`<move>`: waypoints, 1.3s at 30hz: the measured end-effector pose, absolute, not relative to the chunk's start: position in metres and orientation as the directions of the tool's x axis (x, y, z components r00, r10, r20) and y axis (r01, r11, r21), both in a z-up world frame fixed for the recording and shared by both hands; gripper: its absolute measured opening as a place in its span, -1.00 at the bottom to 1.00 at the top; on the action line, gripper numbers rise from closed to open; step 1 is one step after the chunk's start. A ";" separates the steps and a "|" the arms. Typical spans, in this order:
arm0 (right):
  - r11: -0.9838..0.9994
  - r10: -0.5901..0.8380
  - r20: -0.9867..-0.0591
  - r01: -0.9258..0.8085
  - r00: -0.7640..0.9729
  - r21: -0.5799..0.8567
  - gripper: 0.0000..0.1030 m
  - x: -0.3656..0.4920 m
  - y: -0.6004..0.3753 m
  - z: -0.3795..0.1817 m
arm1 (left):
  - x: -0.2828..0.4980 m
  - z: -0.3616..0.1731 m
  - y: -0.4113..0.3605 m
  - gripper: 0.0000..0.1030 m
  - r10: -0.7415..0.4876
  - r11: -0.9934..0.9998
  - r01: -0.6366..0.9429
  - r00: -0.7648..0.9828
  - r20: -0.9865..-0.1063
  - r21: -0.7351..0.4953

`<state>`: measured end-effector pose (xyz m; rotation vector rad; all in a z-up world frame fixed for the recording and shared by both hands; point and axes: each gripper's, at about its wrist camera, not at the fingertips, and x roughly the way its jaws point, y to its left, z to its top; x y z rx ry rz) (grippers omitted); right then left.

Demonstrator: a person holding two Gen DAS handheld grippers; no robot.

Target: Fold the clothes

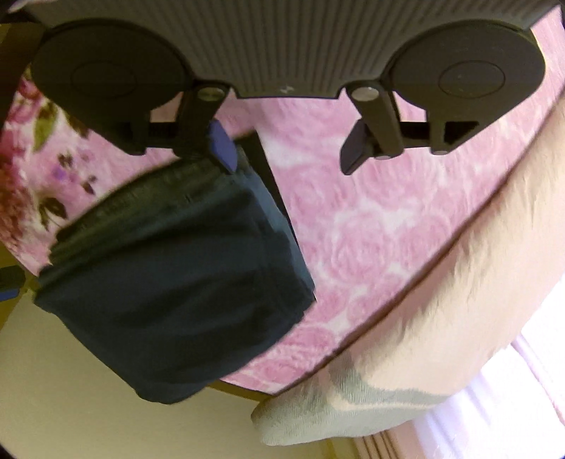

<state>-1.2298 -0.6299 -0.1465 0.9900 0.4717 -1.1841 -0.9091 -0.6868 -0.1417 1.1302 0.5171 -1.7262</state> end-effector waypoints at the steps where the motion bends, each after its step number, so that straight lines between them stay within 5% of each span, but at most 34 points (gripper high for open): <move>1: 0.034 -0.550 -0.763 0.921 0.341 0.387 0.78 -1.227 -0.621 -0.144 | -0.908 -0.141 -0.677 0.41 -0.491 -0.435 0.889 -0.099 -0.865 0.145; 9: -0.137 -0.562 -0.814 0.955 0.145 0.265 0.78 -1.187 -0.549 -0.111 | -0.890 -0.111 -0.607 0.70 -0.535 -0.432 0.897 -0.170 -0.827 0.095; 31: -0.189 -0.667 -0.741 0.980 -0.078 0.067 0.78 -1.085 -0.441 -0.009 | -0.859 -0.022 -0.503 0.74 -0.670 -0.494 0.865 -0.317 -0.671 0.084; 39: -0.158 -0.670 -0.738 0.987 -0.082 0.034 0.78 -1.079 -0.429 -0.002 | -0.865 -0.019 -0.487 0.75 -0.654 -0.464 0.880 -0.268 -0.708 0.096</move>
